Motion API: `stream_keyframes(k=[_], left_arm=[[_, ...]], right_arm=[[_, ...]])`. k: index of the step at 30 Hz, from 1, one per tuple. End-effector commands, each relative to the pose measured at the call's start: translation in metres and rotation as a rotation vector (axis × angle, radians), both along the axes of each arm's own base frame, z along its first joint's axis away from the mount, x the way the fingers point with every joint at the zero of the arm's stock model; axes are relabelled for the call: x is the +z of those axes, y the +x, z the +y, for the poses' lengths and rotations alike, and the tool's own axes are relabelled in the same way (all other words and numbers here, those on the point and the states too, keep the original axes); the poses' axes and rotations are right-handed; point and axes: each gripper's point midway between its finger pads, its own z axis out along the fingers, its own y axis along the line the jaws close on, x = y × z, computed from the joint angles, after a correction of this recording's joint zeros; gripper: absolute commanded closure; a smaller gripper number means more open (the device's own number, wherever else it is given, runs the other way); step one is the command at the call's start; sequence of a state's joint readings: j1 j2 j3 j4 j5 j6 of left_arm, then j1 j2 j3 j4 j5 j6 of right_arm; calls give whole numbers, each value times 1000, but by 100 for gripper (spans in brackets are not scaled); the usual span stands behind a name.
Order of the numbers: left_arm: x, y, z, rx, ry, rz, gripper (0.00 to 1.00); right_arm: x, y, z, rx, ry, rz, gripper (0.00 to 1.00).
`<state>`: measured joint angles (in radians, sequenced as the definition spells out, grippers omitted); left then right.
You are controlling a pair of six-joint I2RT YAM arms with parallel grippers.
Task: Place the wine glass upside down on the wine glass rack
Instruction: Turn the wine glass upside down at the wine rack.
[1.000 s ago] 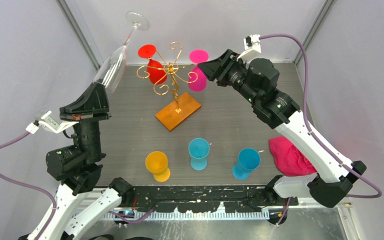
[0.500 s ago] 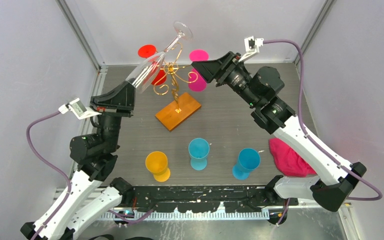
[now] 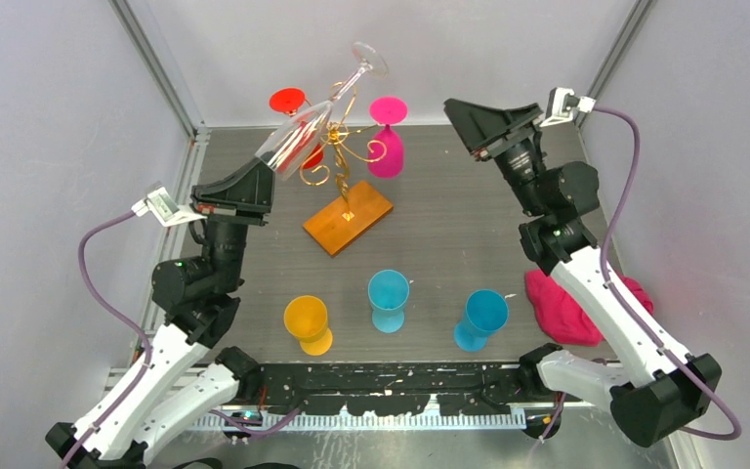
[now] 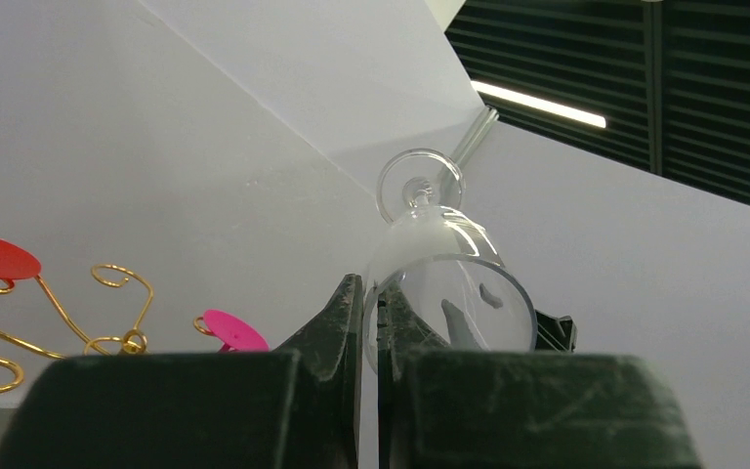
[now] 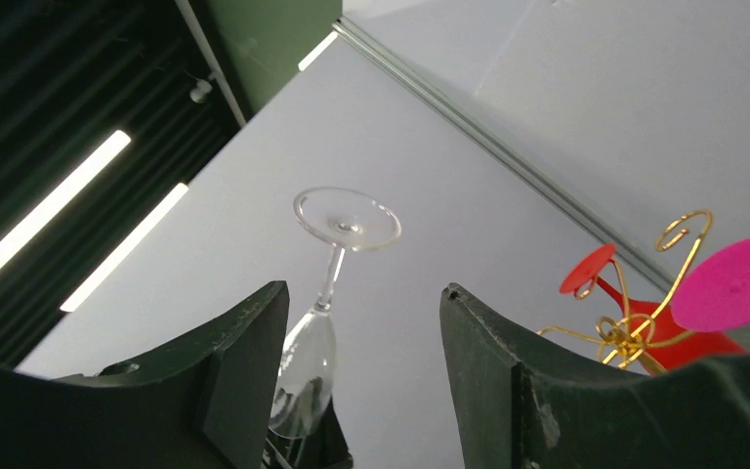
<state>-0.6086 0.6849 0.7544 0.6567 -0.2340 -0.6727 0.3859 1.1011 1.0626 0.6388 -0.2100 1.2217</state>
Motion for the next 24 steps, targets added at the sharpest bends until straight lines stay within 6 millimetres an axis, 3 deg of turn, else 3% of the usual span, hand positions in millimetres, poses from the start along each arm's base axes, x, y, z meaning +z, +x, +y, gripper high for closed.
stream_keyframes(k=[1,9,24], left_arm=[[14,-6,0,-55,-89,-51,99],[3,8,-23,-151,-116,-31,100],[-17,25,-45,-285,-229,-6,99]], right_arm=[[23,-8,-8,201,206,-30,37],[10,19,-5,410,360,74,38],[1,31,-1,575,465,156,39]])
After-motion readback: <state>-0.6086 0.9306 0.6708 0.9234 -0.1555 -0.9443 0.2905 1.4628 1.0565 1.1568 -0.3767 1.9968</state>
